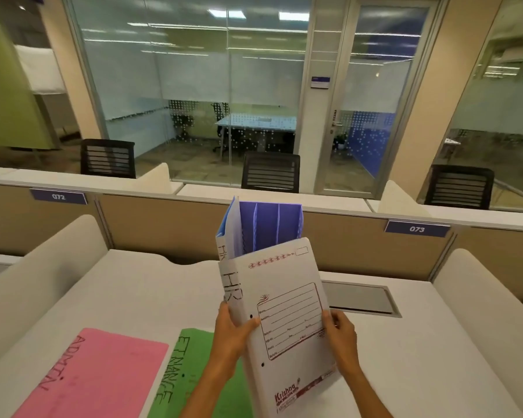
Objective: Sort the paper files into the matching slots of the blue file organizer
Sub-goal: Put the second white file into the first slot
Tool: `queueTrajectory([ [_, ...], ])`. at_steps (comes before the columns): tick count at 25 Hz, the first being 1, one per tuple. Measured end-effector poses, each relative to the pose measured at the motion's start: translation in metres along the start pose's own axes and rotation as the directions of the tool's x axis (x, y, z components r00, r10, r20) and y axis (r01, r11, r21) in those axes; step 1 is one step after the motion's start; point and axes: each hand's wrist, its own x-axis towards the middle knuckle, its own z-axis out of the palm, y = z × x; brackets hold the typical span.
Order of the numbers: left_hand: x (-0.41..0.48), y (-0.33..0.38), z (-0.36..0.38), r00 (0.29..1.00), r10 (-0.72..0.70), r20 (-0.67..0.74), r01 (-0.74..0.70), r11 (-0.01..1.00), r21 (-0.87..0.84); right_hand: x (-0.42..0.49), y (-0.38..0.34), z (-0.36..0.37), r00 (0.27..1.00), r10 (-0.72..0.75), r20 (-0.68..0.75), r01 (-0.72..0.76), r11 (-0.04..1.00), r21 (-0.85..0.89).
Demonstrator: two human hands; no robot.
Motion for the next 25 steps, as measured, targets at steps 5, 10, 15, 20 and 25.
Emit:
queueTrajectory([
  [5,-0.001,0.062,-0.019,0.923,0.239,-0.301,-0.231,0.971,0.063,0.027,-0.024,0.05,0.986,-0.111,0.124,0.13,0.978,-0.162],
  [10,0.014,0.106,-0.012,0.773,0.376,-0.511,-0.372,0.921,0.115,0.056,-0.009,0.092,0.9,-0.273,0.34,0.429,0.701,-0.569],
  [15,0.066,0.119,0.014,0.689,0.439,-0.578,-0.462,0.879,0.117,0.062,0.014,0.11,0.871,-0.239,0.429,0.485,0.556,-0.675],
  [20,0.117,0.107,0.043,0.633,0.468,-0.617,-0.501,0.855,0.135,0.064,0.035,0.115,0.878,-0.286,0.384,0.479,0.519,-0.708],
  [25,0.152,0.068,0.057,0.659,0.496,-0.565,-0.473,0.858,0.202,0.065,0.039,0.116,0.879,-0.317,0.356,0.476,0.547,-0.689],
])
